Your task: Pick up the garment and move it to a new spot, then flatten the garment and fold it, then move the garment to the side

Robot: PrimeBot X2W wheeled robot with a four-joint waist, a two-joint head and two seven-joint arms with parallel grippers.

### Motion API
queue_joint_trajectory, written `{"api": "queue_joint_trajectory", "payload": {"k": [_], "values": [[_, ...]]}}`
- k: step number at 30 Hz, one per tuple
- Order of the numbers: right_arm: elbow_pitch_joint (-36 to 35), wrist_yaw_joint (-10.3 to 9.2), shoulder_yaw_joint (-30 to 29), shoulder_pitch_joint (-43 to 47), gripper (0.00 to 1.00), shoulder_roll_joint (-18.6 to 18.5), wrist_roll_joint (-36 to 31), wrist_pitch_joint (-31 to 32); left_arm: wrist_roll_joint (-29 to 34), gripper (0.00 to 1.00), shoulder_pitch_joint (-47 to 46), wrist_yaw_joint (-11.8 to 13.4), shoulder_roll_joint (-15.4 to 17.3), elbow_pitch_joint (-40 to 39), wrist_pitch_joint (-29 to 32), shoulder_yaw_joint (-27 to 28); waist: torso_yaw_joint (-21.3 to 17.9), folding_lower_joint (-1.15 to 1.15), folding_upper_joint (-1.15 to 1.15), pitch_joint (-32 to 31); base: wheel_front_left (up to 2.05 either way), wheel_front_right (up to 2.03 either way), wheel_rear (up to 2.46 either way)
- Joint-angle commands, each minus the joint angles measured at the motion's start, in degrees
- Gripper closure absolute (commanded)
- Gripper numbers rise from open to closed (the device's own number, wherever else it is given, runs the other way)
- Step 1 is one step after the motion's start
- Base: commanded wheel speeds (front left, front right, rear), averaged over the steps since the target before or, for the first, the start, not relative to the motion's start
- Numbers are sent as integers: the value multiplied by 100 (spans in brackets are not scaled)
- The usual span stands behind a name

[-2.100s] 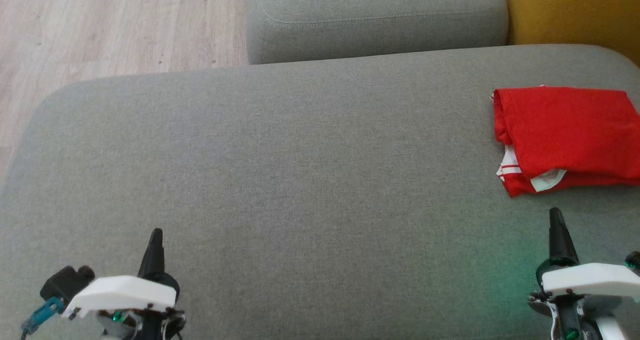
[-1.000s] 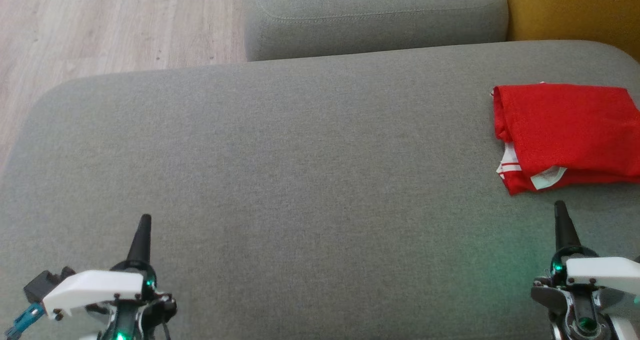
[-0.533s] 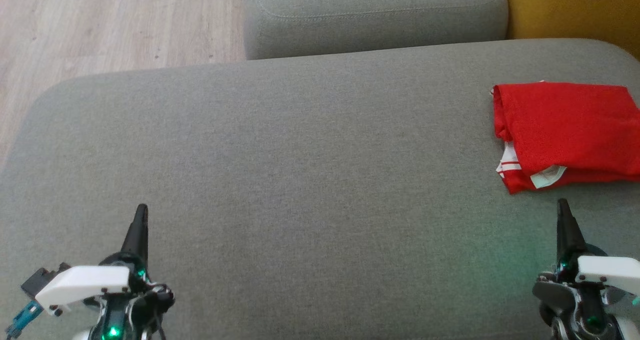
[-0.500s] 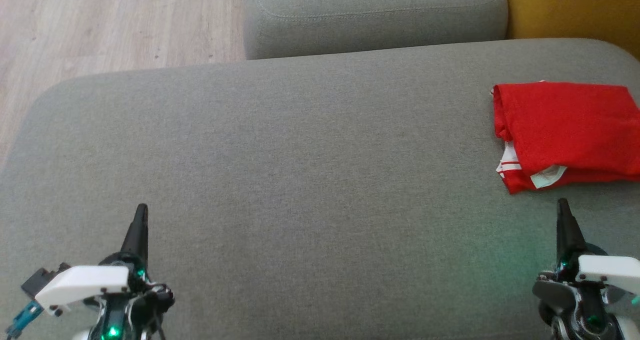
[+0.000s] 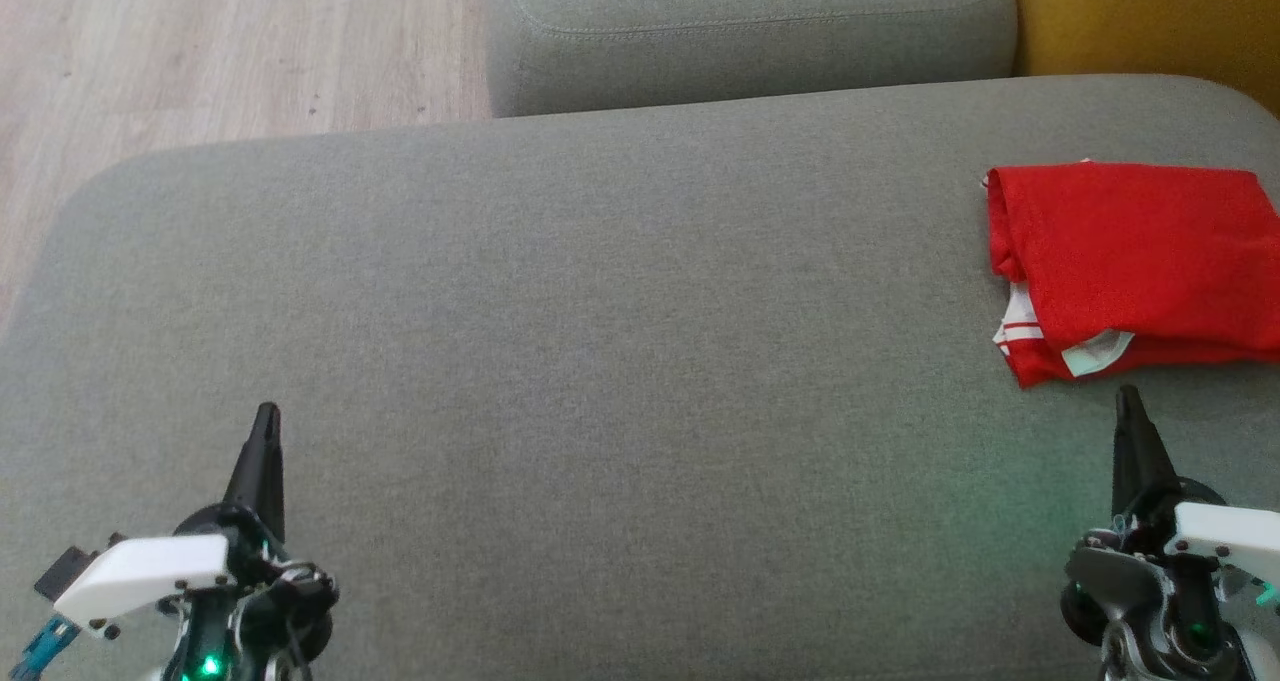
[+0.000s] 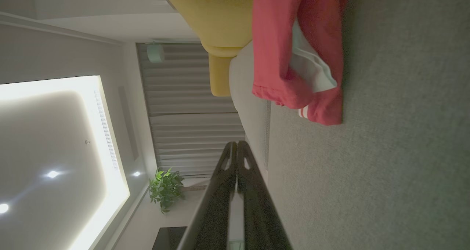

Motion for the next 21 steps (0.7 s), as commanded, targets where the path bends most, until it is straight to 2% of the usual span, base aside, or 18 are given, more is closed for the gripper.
{"api": "queue_joint_trajectory", "payload": {"k": [1, 21], "values": [[-231, 45, 114, -305, 100, -15, 37, 36, -24, 100, -338, -42, 64, -221, 43, 207, 0, 0, 0, 0, 0, 0, 0], [-231, 45, 115, -305, 100, -15, 38, 35, -24, 100, -338, -42, 64, -222, 43, 206, 0, 0, 0, 0, 0, 0, 0]]}}
